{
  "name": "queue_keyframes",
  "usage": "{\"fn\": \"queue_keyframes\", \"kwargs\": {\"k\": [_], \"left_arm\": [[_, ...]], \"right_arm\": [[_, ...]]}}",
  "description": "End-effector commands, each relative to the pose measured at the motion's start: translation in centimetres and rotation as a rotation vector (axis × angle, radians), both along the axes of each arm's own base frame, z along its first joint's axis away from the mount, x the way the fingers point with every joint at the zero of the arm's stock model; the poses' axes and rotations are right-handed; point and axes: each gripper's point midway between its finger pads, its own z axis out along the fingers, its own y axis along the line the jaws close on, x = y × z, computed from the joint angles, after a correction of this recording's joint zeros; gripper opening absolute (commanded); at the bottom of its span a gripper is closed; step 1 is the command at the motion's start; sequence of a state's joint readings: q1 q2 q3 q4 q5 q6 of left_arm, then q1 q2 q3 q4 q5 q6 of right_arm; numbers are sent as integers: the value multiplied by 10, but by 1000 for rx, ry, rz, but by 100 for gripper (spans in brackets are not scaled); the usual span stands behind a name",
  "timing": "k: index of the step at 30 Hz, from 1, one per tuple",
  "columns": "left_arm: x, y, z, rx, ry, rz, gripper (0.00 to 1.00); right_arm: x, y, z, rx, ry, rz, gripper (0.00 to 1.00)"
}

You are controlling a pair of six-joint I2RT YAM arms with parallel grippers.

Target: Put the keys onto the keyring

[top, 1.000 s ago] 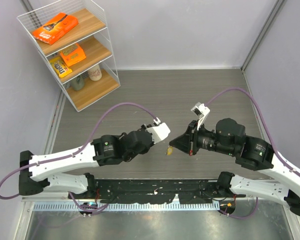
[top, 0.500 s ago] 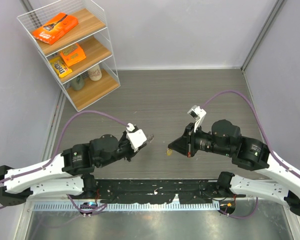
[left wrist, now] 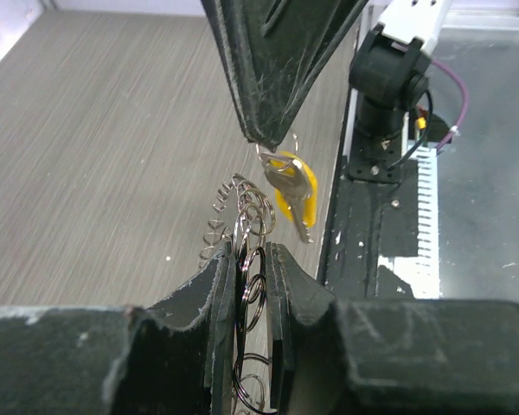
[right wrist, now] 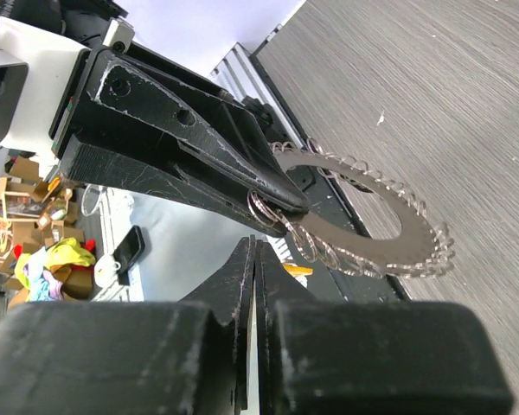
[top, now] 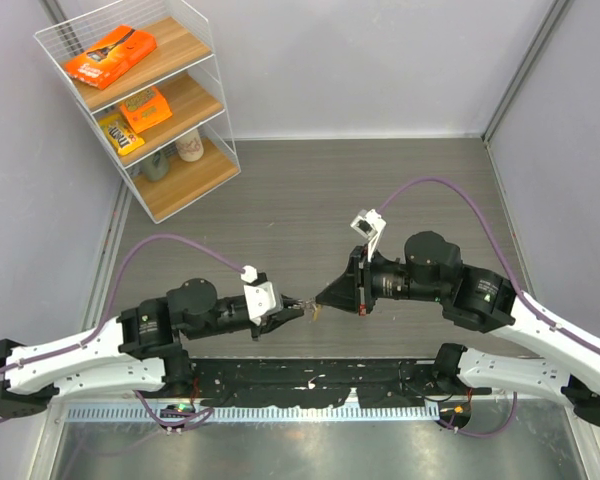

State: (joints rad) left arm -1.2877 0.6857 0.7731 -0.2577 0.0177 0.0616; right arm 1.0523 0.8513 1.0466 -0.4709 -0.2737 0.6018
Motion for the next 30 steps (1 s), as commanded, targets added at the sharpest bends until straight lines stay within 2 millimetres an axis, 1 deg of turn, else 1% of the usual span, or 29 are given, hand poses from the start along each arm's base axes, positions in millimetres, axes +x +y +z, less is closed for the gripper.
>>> {"fn": "queue_keyframes", "kwargs": {"k": [1, 9, 17, 21, 26, 30], "left_arm": [[-15, -7, 43, -169, -61, -98, 0], [-20, -7, 43, -189, -76, -128, 0], [-23, -3, 53, -223, -95, -140, 0], [-23, -4, 55, -230, -98, -141, 0], [-22, -5, 55, -228, -99, -140, 0], [-21, -5, 57, -237, -102, -131, 0]], "right_arm": [[-9, 7, 24, 96, -10, 56, 6], [-7, 9, 15, 81, 0, 48, 6], [-5, 10, 5, 60, 9, 37, 6], [-4, 11, 4, 59, 16, 37, 6], [-7, 15, 8, 85, 25, 55, 6], [-8, 19, 7, 82, 30, 63, 6]]}}
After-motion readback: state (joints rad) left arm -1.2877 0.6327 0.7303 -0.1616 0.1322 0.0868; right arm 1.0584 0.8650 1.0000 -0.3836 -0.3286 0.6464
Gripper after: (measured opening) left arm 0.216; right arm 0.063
